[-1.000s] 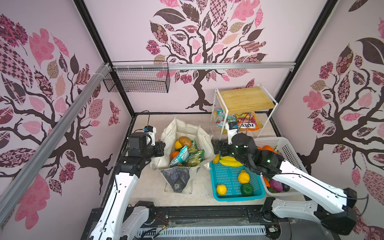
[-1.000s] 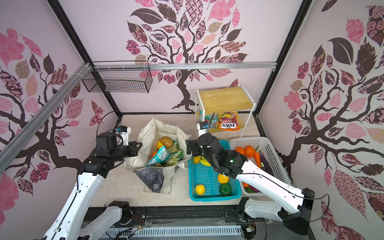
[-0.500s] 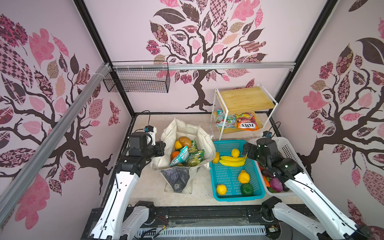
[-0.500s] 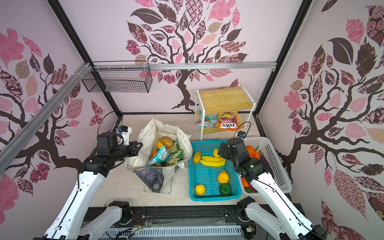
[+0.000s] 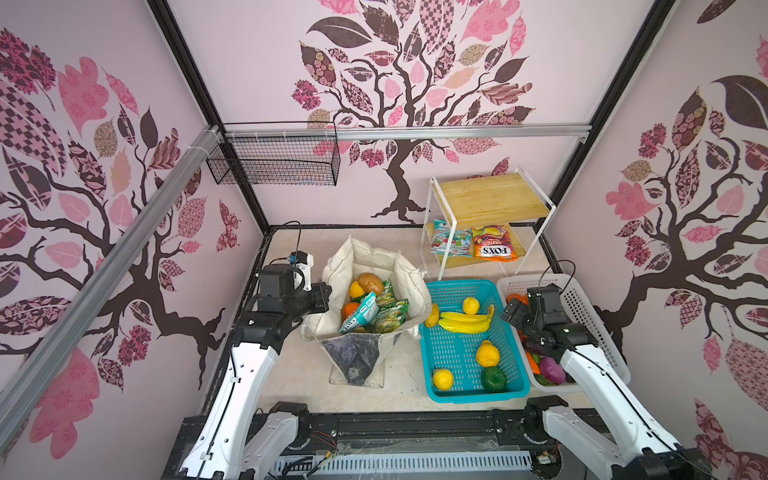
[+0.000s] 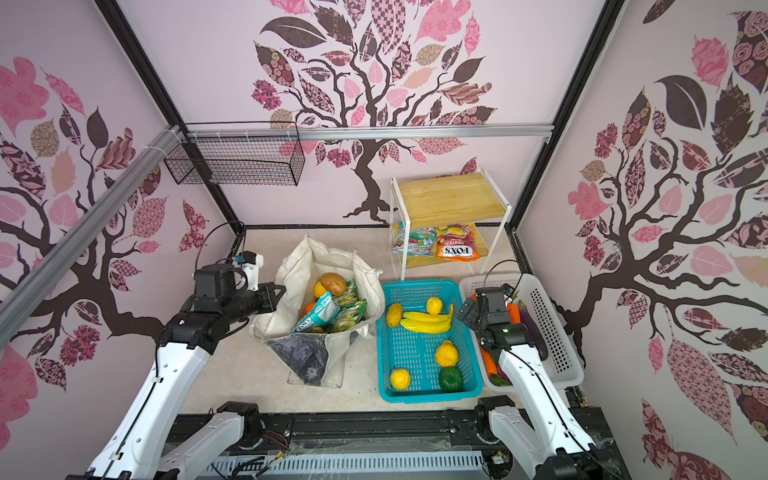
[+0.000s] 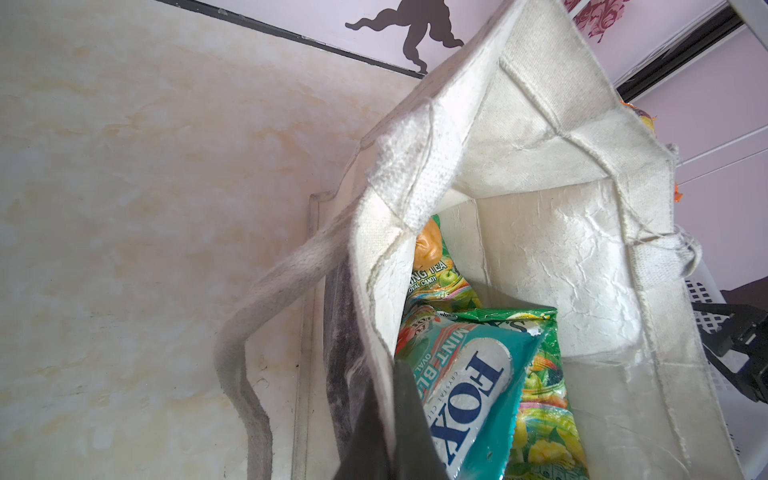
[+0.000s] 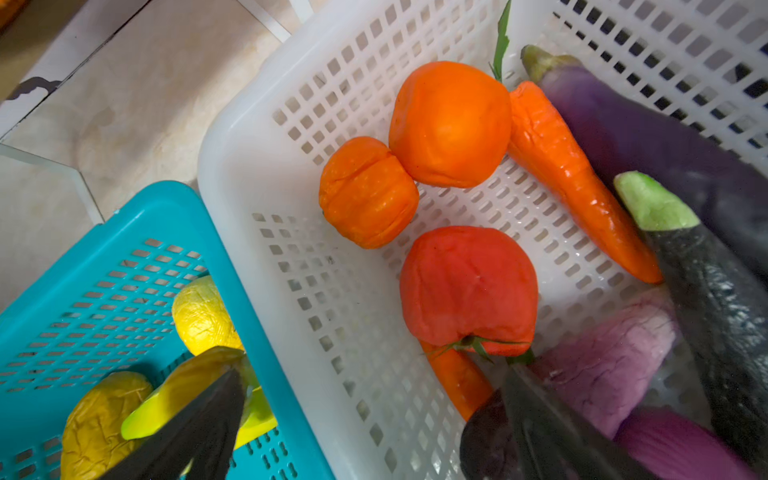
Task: Place the food into the grocery bag and tie it
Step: 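Move the right gripper out of the tote over the white vegetable basket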
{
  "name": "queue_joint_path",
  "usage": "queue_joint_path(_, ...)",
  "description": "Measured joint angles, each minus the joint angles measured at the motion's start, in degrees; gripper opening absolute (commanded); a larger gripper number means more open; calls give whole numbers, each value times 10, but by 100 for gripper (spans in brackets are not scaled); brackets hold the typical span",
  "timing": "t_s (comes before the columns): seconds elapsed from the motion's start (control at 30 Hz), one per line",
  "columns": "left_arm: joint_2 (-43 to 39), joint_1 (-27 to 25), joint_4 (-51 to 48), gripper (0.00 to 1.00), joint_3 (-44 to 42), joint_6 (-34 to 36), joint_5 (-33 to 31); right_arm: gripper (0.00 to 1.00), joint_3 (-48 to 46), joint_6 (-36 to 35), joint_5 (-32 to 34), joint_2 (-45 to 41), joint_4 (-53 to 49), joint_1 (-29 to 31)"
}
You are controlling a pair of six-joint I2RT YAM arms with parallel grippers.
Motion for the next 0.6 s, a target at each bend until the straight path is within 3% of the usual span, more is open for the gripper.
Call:
queue_joint_path(0.17, 6, -1, 0, 0, 0, -1, 0, 96, -18, 8, 70, -15, 23, 0)
queue_joint_path(0.3, 12, -2, 0, 0, 0, -1, 0, 100, -21, 5, 108, -17, 30, 0)
queue_joint_path(0.6, 15, -2, 0, 0, 0, -2, 4, 96, -21, 6, 115, 53, 41, -9)
